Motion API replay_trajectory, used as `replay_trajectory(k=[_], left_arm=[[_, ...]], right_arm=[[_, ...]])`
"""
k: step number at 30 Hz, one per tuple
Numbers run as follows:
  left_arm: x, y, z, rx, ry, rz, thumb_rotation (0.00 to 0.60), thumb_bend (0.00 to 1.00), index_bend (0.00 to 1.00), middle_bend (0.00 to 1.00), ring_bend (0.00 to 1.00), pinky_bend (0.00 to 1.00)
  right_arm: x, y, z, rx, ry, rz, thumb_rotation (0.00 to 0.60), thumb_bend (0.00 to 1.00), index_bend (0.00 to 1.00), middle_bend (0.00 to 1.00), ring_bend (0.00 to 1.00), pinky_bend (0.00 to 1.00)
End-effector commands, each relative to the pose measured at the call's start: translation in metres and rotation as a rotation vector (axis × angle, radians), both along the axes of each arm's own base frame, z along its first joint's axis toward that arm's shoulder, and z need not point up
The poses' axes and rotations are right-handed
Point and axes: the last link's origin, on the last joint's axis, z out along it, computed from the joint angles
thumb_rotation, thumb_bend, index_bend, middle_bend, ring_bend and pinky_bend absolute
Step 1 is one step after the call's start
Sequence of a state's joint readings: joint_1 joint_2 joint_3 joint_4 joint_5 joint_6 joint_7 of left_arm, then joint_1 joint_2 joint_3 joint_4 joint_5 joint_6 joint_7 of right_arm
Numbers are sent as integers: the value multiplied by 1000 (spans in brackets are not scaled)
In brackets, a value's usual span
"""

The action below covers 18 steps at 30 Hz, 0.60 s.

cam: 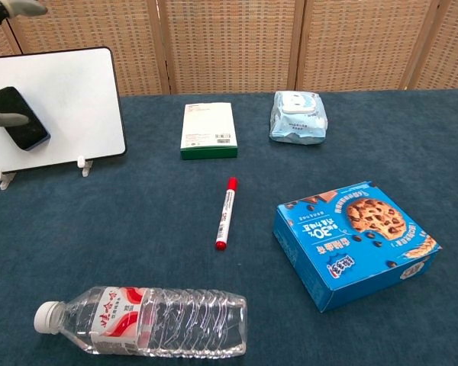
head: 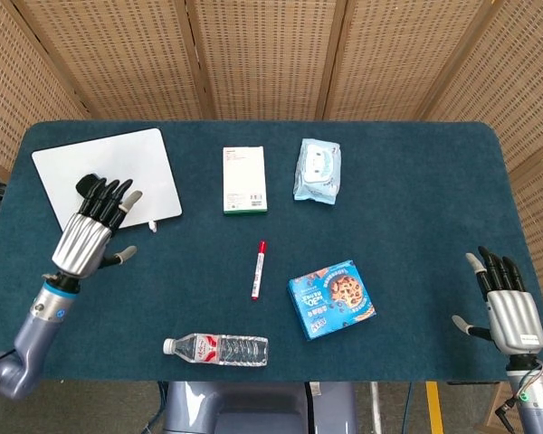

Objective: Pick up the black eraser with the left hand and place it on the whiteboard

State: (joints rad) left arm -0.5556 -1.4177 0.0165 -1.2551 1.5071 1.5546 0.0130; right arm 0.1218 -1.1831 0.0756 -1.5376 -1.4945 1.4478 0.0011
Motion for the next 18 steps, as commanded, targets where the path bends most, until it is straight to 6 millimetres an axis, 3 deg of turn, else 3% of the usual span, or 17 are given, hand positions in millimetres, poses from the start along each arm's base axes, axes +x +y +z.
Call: replay_trajectory(k=[1,10,18], left_arm=[[-24,-45,12,55,3,224,600,57,5,0,0,0],[-41,-76,20,110,58,274,600,55,4,0,0,0],[-48,-78,30,121,36,318,600,55,5,0,0,0]], right_arm=[[1,1,1,-1,-2,7,600,53,28,0,0,0],[4,6,3,-4,-1,25,600,53,28,0,0,0],[5,7,1,5,5,28,600,53,28,0,0,0]])
